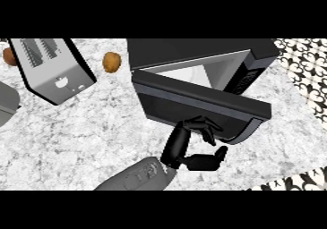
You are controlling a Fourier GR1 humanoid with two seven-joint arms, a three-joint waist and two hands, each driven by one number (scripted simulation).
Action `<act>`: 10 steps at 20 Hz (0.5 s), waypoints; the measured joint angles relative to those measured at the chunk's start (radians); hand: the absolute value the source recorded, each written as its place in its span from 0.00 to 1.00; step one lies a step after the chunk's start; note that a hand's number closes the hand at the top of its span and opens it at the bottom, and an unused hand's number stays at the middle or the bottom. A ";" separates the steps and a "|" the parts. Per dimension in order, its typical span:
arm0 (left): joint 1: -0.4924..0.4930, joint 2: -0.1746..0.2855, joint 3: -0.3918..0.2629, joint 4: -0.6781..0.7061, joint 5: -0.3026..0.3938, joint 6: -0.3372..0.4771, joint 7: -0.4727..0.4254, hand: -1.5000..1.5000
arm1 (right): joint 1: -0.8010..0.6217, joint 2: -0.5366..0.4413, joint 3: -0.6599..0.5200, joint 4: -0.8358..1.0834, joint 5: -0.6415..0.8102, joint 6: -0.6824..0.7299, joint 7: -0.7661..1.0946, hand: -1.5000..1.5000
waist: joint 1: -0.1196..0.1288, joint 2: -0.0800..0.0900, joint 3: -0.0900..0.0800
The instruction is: Pick up the milk, place it into the microwave and close the microwave
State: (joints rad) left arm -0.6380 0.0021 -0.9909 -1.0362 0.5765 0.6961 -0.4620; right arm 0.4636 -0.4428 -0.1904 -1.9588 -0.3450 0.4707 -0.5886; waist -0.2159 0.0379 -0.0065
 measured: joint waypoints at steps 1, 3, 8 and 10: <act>-0.014 -0.001 0.002 0.005 0.016 0.010 0.005 0.00 | -0.008 -0.010 -0.009 -0.004 -0.003 0.001 0.003 0.00 | -0.007 0.002 0.000; -0.043 -0.002 0.008 0.021 0.042 0.035 0.018 0.00 | -0.025 -0.031 -0.032 -0.011 -0.001 -0.001 0.005 0.00 | -0.020 0.005 0.001; -0.091 -0.002 0.041 0.050 0.110 0.085 0.030 0.00 | -0.085 -0.105 -0.149 -0.039 0.088 -0.064 -0.008 1.00 | -0.047 0.011 -0.002; -0.108 -0.002 0.060 0.056 0.140 0.098 0.024 0.00 | -0.107 -0.126 -0.176 -0.044 0.111 -0.080 -0.008 1.00 | -0.052 0.017 -0.002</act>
State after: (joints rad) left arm -0.7465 -0.0003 -0.9314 -0.9800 0.7162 0.7946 -0.4378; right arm 0.3570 -0.5690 -0.3664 -2.0030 -0.2342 0.3904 -0.5966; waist -0.2679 0.0545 -0.0089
